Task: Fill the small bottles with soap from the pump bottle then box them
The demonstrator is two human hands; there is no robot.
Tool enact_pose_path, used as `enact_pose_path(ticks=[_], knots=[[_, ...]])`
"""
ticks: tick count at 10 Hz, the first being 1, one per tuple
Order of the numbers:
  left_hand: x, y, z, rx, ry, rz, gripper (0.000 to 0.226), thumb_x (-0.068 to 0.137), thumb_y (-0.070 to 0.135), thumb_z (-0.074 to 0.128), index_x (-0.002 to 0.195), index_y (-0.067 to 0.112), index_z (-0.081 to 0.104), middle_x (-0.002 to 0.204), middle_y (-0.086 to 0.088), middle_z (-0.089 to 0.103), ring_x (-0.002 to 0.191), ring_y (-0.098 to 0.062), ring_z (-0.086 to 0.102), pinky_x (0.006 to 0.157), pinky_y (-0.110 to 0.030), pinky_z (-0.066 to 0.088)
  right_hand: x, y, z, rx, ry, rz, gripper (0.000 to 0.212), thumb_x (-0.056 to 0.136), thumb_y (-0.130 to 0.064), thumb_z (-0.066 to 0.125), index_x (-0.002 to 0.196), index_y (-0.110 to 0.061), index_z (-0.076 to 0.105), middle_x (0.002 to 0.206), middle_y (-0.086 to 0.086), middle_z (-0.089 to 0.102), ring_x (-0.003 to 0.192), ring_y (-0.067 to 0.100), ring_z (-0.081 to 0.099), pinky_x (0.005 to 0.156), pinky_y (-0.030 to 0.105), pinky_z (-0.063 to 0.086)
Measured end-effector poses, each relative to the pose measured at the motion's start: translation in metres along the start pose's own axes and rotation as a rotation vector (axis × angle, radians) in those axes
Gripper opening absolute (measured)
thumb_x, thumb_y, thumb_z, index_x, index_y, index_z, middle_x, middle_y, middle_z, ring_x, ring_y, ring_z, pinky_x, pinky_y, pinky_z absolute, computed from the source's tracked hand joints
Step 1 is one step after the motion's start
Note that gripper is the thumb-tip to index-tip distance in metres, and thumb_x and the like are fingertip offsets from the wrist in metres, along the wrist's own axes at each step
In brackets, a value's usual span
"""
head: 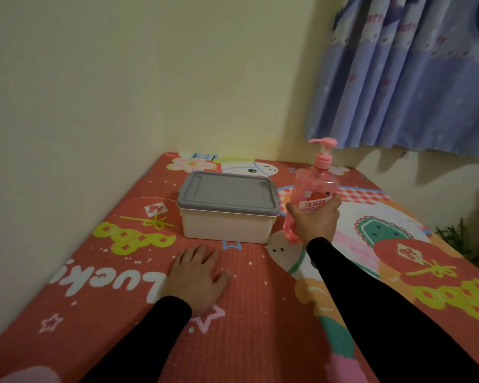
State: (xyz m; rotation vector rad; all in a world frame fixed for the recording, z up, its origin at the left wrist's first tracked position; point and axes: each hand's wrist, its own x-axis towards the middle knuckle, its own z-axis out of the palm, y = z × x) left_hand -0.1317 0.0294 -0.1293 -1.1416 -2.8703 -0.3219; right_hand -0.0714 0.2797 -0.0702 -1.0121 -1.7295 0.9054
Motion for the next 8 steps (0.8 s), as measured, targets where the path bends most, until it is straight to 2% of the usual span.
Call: enact_pose_path(ticks=[1,6,7,8], knots=[[0.001,-0.001,0.001,0.000,-0.011,-0.001,0.077,0.087,0.068,0.010,0.150,0.028,0.024,0.159,0.000,0.020,0.145,-0.021,0.014,0.118,-0.041,0.006,0.003,-0.002,0.006,-0.001,0.009,0.007,0.106,0.059,-0.039,0.087,0.139,-0.013,0.024,0.126,0.020,0.051,0.110,0.038,0.057,0.090,0.050,0.053],[-0.002,0.002,-0.005,-0.025,-0.013,-0.005,0.065,0.094,0.061,0.023,0.150,0.028,0.025,0.158,-0.001,0.021,0.145,-0.023,0.014,0.118,-0.042,0.005,0.000,-0.004,0.005,-0.007,-0.026,0.018,0.111,0.056,-0.049,0.085,0.141,-0.017,0.021,0.129,0.020,0.052,0.112,0.037,0.059,0.091,0.051,0.053],[-0.003,0.002,-0.007,-0.042,-0.018,-0.008,0.065,0.094,0.061,0.023,0.150,0.028,0.024,0.159,0.000,0.020,0.146,-0.023,0.013,0.118,-0.041,0.004,0.000,-0.005,0.004,-0.016,-0.052,0.020,0.115,0.054,-0.054,0.084,0.141,-0.020,0.018,0.129,0.020,0.053,0.112,0.037,0.059,0.091,0.051,0.053],[-0.004,0.005,-0.008,-0.057,-0.002,-0.013,0.065,0.094,0.061,0.024,0.150,0.027,0.025,0.159,0.000,0.020,0.145,-0.022,0.014,0.118,-0.041,0.005,0.002,-0.003,-0.002,-0.012,-0.077,0.011,0.124,0.043,-0.072,0.073,0.141,-0.022,0.017,0.128,0.018,0.055,0.111,0.036,0.060,0.089,0.051,0.054]])
